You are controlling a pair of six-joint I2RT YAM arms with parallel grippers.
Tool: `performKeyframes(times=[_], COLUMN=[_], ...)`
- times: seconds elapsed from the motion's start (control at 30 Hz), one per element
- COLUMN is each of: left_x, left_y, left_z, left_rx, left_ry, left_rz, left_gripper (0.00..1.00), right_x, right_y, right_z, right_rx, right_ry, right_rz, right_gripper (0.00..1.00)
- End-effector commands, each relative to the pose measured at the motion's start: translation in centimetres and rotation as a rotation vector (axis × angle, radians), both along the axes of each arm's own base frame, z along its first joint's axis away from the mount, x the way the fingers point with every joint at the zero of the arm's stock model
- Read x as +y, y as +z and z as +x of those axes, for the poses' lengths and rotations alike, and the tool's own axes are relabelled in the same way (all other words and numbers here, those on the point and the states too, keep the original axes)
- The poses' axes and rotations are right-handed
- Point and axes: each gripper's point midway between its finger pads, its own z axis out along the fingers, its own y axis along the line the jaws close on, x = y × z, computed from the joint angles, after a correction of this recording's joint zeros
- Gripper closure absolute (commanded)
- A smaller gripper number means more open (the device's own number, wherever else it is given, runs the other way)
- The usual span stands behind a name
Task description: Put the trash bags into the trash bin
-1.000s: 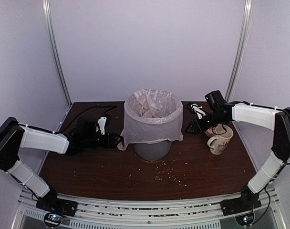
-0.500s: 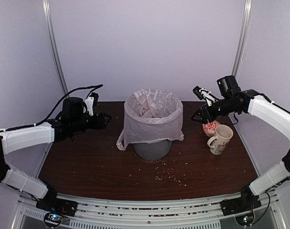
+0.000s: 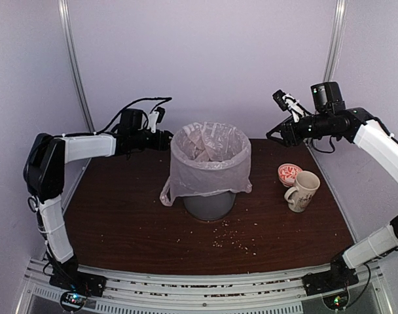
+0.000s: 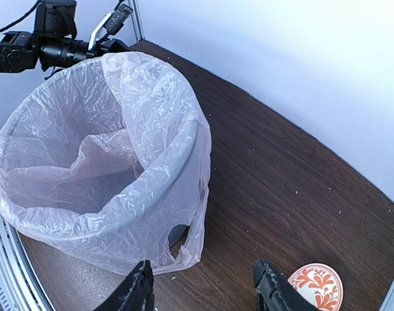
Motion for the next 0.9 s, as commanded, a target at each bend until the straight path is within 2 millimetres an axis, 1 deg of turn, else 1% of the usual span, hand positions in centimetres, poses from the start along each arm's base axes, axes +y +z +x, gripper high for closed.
performKeyframes(times=[0.0,0.1,0.17,0.27,0.4,0.47,0.6,0.63,0.73,0.8,0.87], left_x=[-3.7,-4.9,-5.9,-7.2,-9.0,-10.2,-11.9,-12.3,-12.4,-11.7,-10.2], left_y=[0.1,-0.5,-0.6,-1.1,-1.7,-2.1,-2.5,-2.2,-2.6,-2.5,-3.1], left_z=[-1.2,-2.1,-3.1,-4.7,-7.2,-8.4,-11.4,-12.1,-13.9,-13.9,-13.0], left_rx=[-0.039,-0.031,-0.032,-0.028,-0.025,-0.017,-0.005,-0.014,-0.003,-0.001,0.012], left_ry=[-0.259,-0.324,-0.361,-0.402,-0.454,-0.479,-0.53,-0.539,-0.55,-0.498,-0.391], left_rz=[-0.063,-0.09,-0.09,-0.077,-0.079,-0.075,-0.072,-0.079,-0.088,-0.077,-0.02], left_gripper=[0.37,0.37,0.38,0.38,0.38,0.39,0.39,0.39,0.39,0.4,0.39], right_x=[0.1,0.0,0.2,0.8,2.4,3.4,5.9,6.5,8.3,9.1,9.3], right_y=[1.5,1.9,2.4,3.7,5.6,6.0,5.7,5.5,4.5,3.4,2.2], right_z=[-0.8,-0.7,-0.5,-0.3,-0.3,-0.6,-1.9,-2.3,-4.1,-5.4,-6.2], right_rx=[-0.031,-0.045,-0.055,-0.072,-0.097,-0.108,-0.12,-0.12,-0.104,-0.083,-0.068], right_ry=[0.027,0.029,0.033,0.052,0.101,0.131,0.206,0.226,0.311,0.371,0.409], right_rz=[-0.004,-0.01,-0.006,0.014,0.029,0.017,-0.026,-0.039,-0.089,-0.128,-0.168], right_gripper=[0.47,0.48,0.48,0.48,0.5,0.5,0.51,0.51,0.54,0.56,0.61])
